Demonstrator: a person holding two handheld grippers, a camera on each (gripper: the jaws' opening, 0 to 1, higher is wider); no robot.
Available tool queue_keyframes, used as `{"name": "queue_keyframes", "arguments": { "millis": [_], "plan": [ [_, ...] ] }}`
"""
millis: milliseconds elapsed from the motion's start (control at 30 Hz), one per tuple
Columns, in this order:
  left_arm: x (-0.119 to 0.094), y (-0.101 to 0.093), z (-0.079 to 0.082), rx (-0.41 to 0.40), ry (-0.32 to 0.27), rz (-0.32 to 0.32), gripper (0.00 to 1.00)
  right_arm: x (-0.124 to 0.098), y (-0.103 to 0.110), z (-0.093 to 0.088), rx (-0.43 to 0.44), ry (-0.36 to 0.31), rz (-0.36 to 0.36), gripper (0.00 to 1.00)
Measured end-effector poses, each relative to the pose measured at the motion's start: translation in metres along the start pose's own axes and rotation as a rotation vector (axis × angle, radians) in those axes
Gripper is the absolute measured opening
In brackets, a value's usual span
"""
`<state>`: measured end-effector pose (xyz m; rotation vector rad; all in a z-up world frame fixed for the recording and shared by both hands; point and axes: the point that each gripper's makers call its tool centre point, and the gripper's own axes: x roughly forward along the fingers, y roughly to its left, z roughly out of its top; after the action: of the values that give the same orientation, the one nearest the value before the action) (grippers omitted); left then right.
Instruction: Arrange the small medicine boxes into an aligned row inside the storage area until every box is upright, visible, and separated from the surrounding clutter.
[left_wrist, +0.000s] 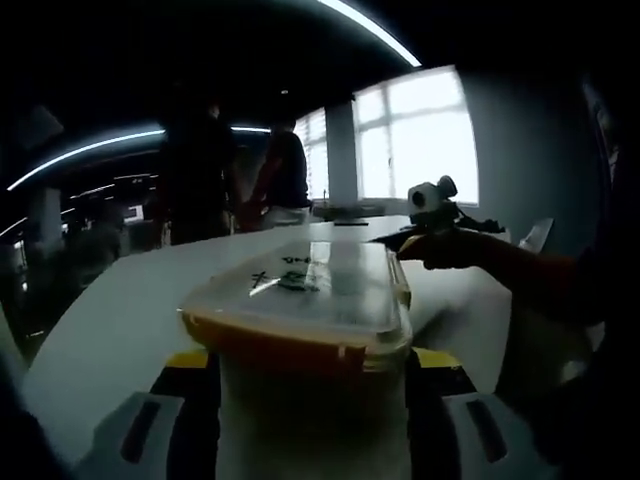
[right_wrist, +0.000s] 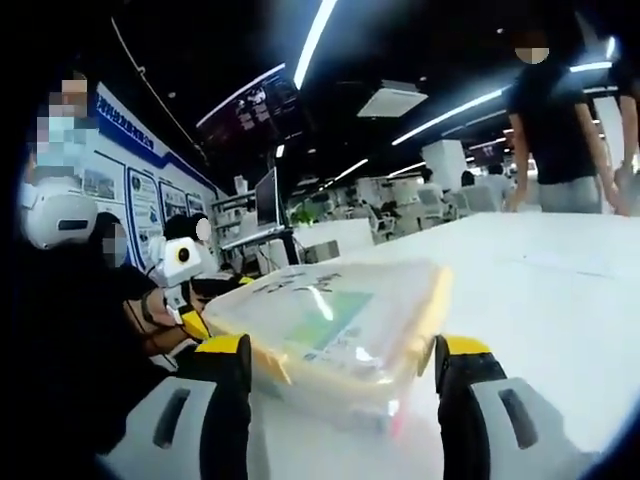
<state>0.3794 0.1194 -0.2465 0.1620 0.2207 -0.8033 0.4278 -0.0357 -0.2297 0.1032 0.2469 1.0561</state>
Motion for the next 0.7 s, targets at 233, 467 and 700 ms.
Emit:
{"name": "queue_keyframes", "arguments": {
  "millis": [233,467,700],
  "plan": [
    [0.000,0.001,0.000,0.000,-0.006,-0.003,0.75,0.002,-0.002,0.001,0.013,0.010,-0.025,0.73],
    [0.000,0.005,-0.001,0.009,-0.003,-0.028,0.75,-0.001,0.001,0.001,0.043,0.016,-0.024,0.75],
    [0.002,0.018,-0.001,0.032,-0.047,-0.122,0.75,-0.008,0.008,-0.005,-0.002,0.036,-0.023,0.73]
  ]
}}
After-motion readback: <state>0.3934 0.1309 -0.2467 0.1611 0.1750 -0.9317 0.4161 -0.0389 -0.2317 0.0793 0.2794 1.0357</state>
